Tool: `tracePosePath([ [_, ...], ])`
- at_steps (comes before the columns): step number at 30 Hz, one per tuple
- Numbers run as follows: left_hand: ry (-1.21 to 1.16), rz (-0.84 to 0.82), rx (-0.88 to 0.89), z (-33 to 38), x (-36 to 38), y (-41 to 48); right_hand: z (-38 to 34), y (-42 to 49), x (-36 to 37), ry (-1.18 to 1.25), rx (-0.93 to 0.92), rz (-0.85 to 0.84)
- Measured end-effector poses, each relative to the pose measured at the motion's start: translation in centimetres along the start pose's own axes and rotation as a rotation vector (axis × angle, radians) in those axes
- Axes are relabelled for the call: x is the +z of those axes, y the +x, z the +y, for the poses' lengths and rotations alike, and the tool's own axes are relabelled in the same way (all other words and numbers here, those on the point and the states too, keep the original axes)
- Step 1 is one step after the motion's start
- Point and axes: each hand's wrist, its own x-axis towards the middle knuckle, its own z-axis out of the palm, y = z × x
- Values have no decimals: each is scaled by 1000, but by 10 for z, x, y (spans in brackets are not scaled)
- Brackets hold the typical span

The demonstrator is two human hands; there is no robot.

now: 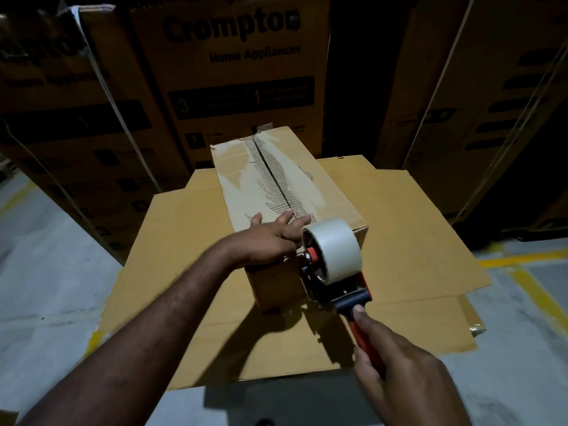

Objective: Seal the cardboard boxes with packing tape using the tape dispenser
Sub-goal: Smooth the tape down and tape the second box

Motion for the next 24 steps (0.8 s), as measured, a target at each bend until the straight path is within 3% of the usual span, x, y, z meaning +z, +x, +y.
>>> tracePosePath([
  [4,152,404,-85,7,24,11,-5,9,-31,2,122,70],
  [6,349,497,-84,15,34,11,-4,16,-45,68,219,44],
  [12,717,545,-16,12,55,12,-10,26,-60,165,316,127],
  [18,680,516,-30,16,68,17,-17,31,-57,195,281,203],
  [24,726,510,297,-14,60,16,-25,39,-55,194,199,265],
])
